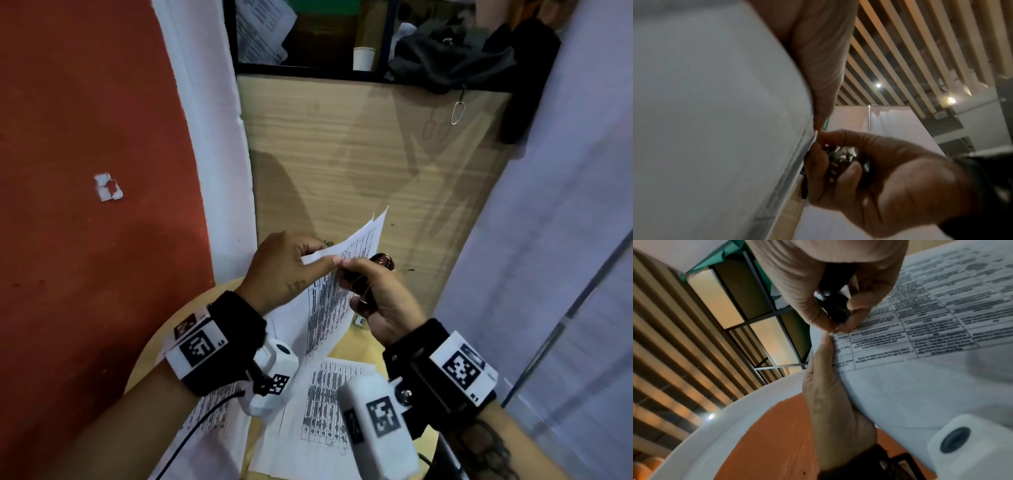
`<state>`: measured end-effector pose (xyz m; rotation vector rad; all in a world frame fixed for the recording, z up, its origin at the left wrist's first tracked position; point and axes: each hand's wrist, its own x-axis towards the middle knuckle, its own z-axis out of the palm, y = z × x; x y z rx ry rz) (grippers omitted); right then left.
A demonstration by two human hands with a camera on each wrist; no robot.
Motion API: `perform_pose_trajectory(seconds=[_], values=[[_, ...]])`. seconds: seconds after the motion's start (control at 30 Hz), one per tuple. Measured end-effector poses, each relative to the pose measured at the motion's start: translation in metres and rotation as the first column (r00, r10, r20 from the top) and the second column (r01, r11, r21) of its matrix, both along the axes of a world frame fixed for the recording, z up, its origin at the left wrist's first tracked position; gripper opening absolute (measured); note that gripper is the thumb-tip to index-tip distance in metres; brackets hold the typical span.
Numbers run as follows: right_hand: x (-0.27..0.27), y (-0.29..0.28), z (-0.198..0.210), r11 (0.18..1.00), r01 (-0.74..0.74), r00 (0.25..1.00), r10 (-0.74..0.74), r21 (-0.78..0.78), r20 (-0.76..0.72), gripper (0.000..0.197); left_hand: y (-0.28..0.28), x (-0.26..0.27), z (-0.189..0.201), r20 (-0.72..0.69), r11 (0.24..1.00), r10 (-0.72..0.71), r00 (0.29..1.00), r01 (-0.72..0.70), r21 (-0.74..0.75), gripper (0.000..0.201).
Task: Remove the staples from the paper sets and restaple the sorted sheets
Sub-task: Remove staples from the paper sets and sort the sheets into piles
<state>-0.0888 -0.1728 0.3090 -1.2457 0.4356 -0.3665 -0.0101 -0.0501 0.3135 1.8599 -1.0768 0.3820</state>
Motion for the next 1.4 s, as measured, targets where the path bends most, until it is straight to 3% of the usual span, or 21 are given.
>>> perform_pose_trajectory(seconds=[0.07,0.17,0.23,0.33,0.47,0.53,0.63,0.77,0.83,0.9,1.03,1.17,1.27,1.4], values=[[0.002,0.002,-0.004,0.997,0.072,0.995,-0.073,0.023,0.061,0.021,-0.001,0.001,-0.005,0.042,0.998,0.064,0.997,-0.064,-0.002,0.053],[0.004,-0.005,-0.011,0.991,0.130,0.989,-0.129,-0.013,0.078,0.021,0.004,0.010,-0.011,-0.007,0.994,0.105,0.994,-0.105,-0.008,0.033],[0.005,-0.017,-0.020,0.980,0.171,0.984,-0.165,-0.101,0.060,0.022,0.012,0.019,-0.012,-0.004,0.994,0.105,0.994,-0.105,0.002,0.041],[0.010,-0.041,-0.054,0.945,0.215,0.970,-0.236,-0.245,-0.059,0.025,0.025,0.033,-0.012,0.003,0.995,0.071,0.997,-0.071,0.071,0.051],[0.021,-0.067,-0.110,0.882,0.111,0.924,-0.261,-0.458,-0.279,0.015,0.035,0.044,-0.007,-0.002,0.981,-0.016,1.000,0.016,0.193,0.026],[0.025,-0.075,-0.129,0.834,0.038,0.911,-0.255,-0.550,-0.325,0.008,0.041,0.051,-0.005,-0.023,0.963,-0.038,0.999,0.042,0.265,0.024],[0.028,-0.078,-0.139,0.762,-0.020,0.891,-0.280,-0.647,-0.358,0.006,0.055,0.061,0.003,-0.089,0.933,-0.049,0.995,0.077,0.350,0.029],[0.030,-0.084,-0.155,0.751,-0.069,0.866,-0.282,-0.657,-0.414,0.014,0.076,0.081,0.020,-0.390,0.864,-0.062,0.919,0.245,0.440,0.042],[0.025,-0.088,-0.168,0.759,-0.107,0.845,-0.271,-0.643,-0.460,0.017,0.083,0.111,0.013,-0.463,0.805,0.034,0.886,0.250,0.538,0.029],[0.016,-0.091,-0.183,0.777,-0.133,0.823,-0.259,-0.615,-0.506,0.019,0.087,0.141,-0.010,-0.423,0.701,0.119,0.898,0.226,0.677,0.015],[0.002,-0.094,-0.220,0.817,-0.261,0.749,-0.165,-0.514,-0.641,0.022,0.094,0.191,-0.106,-0.249,0.463,0.279,0.927,0.097,0.881,0.013],[-0.003,-0.090,-0.260,0.655,-0.579,0.589,-0.076,-0.486,-0.804,0.035,0.099,0.210,-0.184,-0.100,0.292,0.362,0.927,-0.011,0.956,0.027],[-0.004,-0.086,-0.293,0.490,-0.750,0.488,-0.043,-0.444,-0.872,0.020,0.099,0.213,-0.214,0.024,0.171,0.440,0.898,-0.110,0.979,0.022],[-0.005,-0.080,-0.319,0.447,-0.831,0.356,-0.030,-0.331,-0.934,0.041,0.090,0.217,-0.240,0.247,-0.005,0.483,0.840,-0.280,0.960,0.033]])
